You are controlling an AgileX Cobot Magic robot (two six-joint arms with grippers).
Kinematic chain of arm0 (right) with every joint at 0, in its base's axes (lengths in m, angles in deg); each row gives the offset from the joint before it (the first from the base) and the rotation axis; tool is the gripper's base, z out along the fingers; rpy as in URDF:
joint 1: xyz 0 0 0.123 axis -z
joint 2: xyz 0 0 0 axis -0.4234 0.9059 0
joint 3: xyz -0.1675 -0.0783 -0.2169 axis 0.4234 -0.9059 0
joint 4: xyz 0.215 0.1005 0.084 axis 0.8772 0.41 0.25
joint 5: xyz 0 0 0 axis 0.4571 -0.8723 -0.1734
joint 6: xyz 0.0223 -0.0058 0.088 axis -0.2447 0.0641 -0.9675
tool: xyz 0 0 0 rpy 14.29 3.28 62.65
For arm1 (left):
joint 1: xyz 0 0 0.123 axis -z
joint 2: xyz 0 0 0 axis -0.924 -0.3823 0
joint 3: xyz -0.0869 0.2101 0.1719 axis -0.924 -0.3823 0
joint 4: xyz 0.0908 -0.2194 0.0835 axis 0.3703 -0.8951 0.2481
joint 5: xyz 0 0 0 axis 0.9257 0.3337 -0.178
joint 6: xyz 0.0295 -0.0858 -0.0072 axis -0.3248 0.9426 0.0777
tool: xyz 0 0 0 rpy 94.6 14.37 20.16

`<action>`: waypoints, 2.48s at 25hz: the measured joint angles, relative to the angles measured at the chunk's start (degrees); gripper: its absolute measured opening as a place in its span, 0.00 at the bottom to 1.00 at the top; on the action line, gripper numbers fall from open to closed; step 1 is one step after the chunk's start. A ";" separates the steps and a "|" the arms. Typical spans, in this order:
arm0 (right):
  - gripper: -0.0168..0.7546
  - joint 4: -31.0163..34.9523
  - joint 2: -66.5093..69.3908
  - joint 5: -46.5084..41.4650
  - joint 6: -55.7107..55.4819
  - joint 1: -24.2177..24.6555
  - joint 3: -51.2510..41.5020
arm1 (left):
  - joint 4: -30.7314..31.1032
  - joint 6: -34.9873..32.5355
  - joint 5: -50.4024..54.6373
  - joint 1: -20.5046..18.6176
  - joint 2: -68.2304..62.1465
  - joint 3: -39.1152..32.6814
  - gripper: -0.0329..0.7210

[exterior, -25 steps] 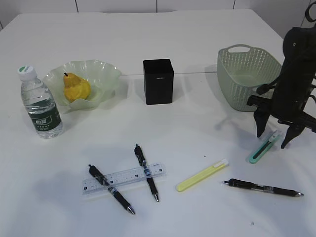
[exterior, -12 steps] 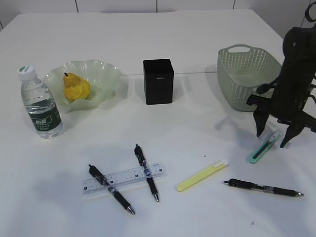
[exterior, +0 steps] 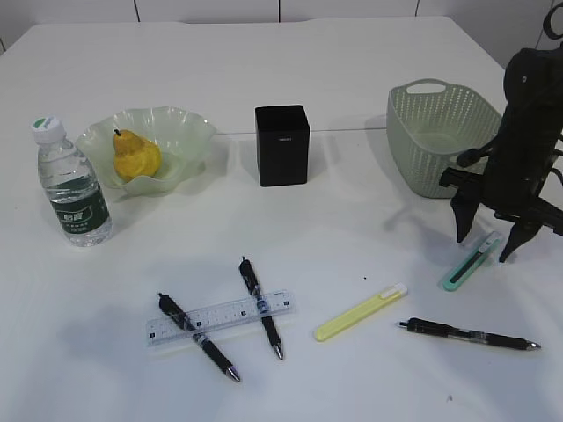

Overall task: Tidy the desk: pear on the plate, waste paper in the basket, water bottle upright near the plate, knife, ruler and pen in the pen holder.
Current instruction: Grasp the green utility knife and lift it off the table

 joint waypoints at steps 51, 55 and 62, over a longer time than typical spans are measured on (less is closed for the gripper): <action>0.39 -0.38 1.40 0.31 0.00 0.00 0.00 | 0.00 0.00 0.00 0.00 0.00 0.00 0.67; 0.39 -0.38 1.54 0.43 0.00 0.00 0.00 | 0.00 0.00 0.00 0.00 0.00 0.00 0.67; 0.39 -0.38 1.75 0.90 0.00 0.00 0.00 | 0.00 0.00 0.00 0.00 0.00 0.00 0.67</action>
